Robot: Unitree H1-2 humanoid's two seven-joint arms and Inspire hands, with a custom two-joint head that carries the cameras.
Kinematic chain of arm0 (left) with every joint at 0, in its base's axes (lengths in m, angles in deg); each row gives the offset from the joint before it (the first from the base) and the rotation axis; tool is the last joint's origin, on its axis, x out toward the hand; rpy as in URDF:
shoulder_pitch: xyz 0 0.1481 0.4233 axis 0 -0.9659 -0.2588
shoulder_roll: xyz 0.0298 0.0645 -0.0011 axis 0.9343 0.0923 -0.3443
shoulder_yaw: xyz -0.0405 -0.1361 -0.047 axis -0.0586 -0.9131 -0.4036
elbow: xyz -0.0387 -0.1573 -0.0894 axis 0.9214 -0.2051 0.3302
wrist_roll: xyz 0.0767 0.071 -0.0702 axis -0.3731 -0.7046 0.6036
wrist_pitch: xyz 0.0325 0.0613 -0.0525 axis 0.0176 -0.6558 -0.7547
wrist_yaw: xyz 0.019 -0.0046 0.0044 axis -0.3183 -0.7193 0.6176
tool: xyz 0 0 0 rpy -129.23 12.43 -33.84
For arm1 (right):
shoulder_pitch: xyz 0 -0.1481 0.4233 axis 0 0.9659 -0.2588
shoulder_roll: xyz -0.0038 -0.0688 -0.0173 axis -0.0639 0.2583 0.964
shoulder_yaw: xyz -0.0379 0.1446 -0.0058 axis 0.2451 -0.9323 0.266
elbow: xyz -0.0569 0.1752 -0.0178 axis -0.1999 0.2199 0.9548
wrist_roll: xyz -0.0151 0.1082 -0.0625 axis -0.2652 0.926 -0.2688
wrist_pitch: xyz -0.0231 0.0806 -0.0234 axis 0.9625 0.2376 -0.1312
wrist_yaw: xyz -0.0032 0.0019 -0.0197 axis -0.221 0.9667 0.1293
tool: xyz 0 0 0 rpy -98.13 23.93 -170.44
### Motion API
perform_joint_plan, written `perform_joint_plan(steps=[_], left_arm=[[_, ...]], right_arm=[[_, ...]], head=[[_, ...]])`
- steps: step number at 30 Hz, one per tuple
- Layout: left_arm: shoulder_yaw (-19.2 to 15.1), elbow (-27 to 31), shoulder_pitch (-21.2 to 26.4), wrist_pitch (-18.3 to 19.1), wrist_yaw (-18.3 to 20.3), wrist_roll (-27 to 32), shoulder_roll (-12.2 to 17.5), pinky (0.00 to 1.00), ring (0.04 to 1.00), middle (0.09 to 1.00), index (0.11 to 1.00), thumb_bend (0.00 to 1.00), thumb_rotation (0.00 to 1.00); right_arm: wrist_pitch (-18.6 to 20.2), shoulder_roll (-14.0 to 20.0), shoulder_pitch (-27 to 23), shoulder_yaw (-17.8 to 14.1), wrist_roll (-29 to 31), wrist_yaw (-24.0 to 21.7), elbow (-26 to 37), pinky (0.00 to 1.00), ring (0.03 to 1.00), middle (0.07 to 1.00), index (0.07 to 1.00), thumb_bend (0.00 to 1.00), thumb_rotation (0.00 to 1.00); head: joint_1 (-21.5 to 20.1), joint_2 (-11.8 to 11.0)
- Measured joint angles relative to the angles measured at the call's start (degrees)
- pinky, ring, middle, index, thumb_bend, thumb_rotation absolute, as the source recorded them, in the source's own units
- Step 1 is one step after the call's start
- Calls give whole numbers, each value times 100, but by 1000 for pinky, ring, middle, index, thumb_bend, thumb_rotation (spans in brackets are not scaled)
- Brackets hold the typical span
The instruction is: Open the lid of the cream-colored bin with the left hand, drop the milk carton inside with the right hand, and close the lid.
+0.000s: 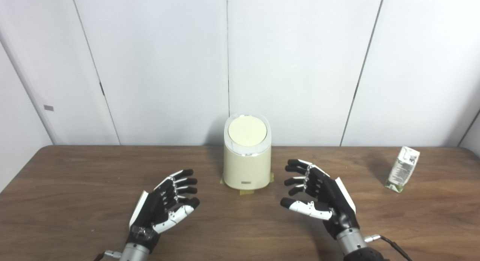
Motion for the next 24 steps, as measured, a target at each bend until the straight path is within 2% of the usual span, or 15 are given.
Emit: perform_joint_plan(steps=[10, 15, 21, 24], left_arm=[[2, -31, 8, -110, 7, 92, 2, 577, 714, 756, 799, 672, 264], [15, -31, 8, -110, 4, 87, 5, 577, 710, 754, 798, 684, 281], [14, -31, 9, -112, -17, 73, 4, 581, 718, 768, 802, 669, 268], [-16, -28, 16, -133, -193, -94, -40, 626, 743, 787, 815, 717, 287]], right_arm=[[0, -4, 0, 20, 67, -6, 5, 516, 642, 754, 749, 707, 201], [0, 1, 0, 19, 52, -4, 20, 507, 625, 744, 746, 710, 254], [-7, 2, 0, 19, 47, -3, 12, 506, 625, 747, 743, 701, 250], [-47, 1, 0, 17, 49, -2, -19, 510, 626, 744, 743, 706, 250]], head=[[17, 70], [18, 70], [0, 9], [44, -35]])
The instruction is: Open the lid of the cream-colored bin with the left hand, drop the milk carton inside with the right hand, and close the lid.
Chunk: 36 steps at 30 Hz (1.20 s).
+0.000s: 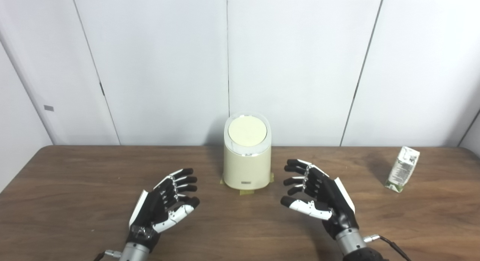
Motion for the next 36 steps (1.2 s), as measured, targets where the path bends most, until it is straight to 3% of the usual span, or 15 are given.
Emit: perform_joint_plan(steps=[4, 8, 17, 27, 33, 36], left_arm=[[-114, 30, 72, 73, -518, -354, -223, 715, 789, 822, 865, 752, 341], [-93, 104, 276, 301, -703, -619, -318, 753, 824, 849, 897, 774, 341], [-80, 181, 1125, 684, -740, -680, -242, 693, 804, 848, 906, 779, 304], [87, 19, 1994, 1181, -857, -1052, -236, 823, 881, 878, 933, 784, 299], [265, -742, 2683, 1279, -1130, -1491, -229, 877, 909, 899, 938, 828, 280], [401, -1112, 2956, 1167, -1254, -1691, -231, 887, 914, 901, 940, 840, 265]], right_arm=[[-74, 0, -31, -4, 4, 0, -158, 518, 625, 744, 745, 711, 252], [-177, -1, -62, -5, 12, 0, -290, 518, 628, 745, 750, 710, 242], [-359, 5, -129, 0, 27, -12, -405, 510, 627, 752, 747, 702, 232], [-366, 1, -146, 0, 43, -16, -404, 489, 625, 763, 750, 686, 213], [-385, -11, -156, 0, 39, -7, -405, 486, 624, 764, 742, 666, 165], [-385, -30, -159, 1, 34, -1, -403, 486, 624, 762, 742, 672, 194]], head=[[18, -44], [44, -88], [114, -123], [114, -123], [79, -123], [70, -123]])
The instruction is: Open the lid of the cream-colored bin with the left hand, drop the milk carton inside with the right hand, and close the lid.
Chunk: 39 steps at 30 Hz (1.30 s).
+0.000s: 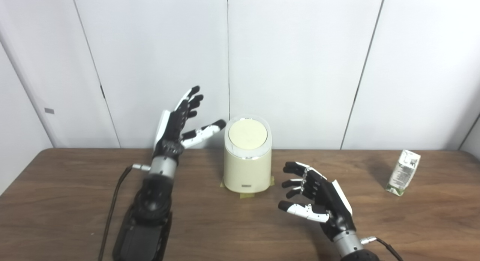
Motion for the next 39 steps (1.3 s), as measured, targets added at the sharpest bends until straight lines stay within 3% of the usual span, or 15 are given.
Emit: perform_joint_plan(steps=[6, 11, 16, 28, 39], left_arm=[[361, -575, 425, -84, -331, -613, 4, 856, 927, 916, 946, 865, 315], [527, -852, 632, -64, -496, -926, 2, 835, 922, 922, 948, 883, 277], [770, -963, 650, 33, -627, -1312, 1, 847, 973, 949, 961, 873, 246], [1173, -1195, 636, 45, -884, -1885, 190, 733, 884, 929, 956, 910, 169], [1472, -1210, 610, 117, -897, -2346, 331, 726, 878, 929, 969, 904, 167]], right_arm=[[4, -54, -1, 7, -17, 9, 28, 478, 613, 751, 738, 678, 191], [14, -112, -1, 6, -35, 41, 93, 475, 616, 755, 735, 688, 214], [23, -138, -1, 5, -28, 43, 100, 486, 626, 762, 735, 690, 214], [22, -153, -1, 20, -144, 63, 109, 463, 608, 760, 730, 679, 271], [22, -152, 0, 39, -288, 96, 163, 459, 608, 752, 733, 689, 330]], head=[[-53, 35], [-123, 53], [-132, 70], [-176, 105], [-202, 184]])
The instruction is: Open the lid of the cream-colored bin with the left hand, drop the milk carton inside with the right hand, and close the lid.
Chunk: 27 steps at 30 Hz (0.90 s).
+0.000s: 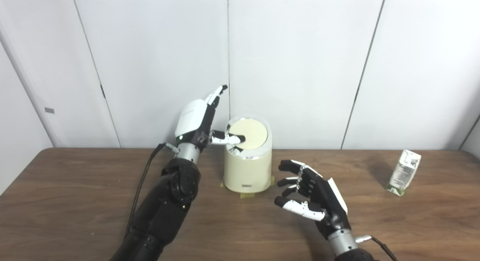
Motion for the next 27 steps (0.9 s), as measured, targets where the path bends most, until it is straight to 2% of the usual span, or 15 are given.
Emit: perform_joint_plan(steps=[3, 6, 10, 17, 20, 24, 27], left_arm=[[51, 5, 0, 14, 1, -90, 37, 738, 888, 925, 972, 892, 134], [182, 7, 0, 22, -6, -292, 111, 766, 890, 918, 977, 921, 115], [314, 7, 1, 44, -86, -527, 182, 786, 887, 915, 980, 973, 153], [423, 13, 20, 275, -116, -756, 189, 793, 881, 916, 982, 998, 190], [701, 22, 67, 341, -173, -1159, 305, 754, 869, 916, 979, 989, 207], [1295, 21, 251, 248, -299, -1905, 682, 770, 900, 931, 975, 990, 195], [1423, 19, 314, 247, -315, -2121, 741, 764, 892, 921, 957, 1000, 204]], right_arm=[[1, -1, 0, 0, -10, 18, 61, 459, 608, 753, 734, 690, 328], [19, -4, 2, 1, -2, 19, 64, 466, 616, 756, 738, 690, 325], [22, -6, 2, 13, 9, 18, 74, 461, 607, 745, 737, 670, 316], [12, -5, 2, 47, -6, 19, 74, 466, 609, 745, 735, 677, 339], [21, -8, 2, 47, -9, 26, 80, 466, 610, 745, 733, 680, 341], [83, -9, 2, 54, -11, 27, 150, 463, 610, 746, 734, 682, 349], [86, -7, 3, 66, -15, 27, 196, 464, 610, 745, 735, 672, 352]], head=[[-9, 18], [-18, 26], [-26, 44], [-26, 70], [-26, 70], [-35, 114], [-26, 123]])
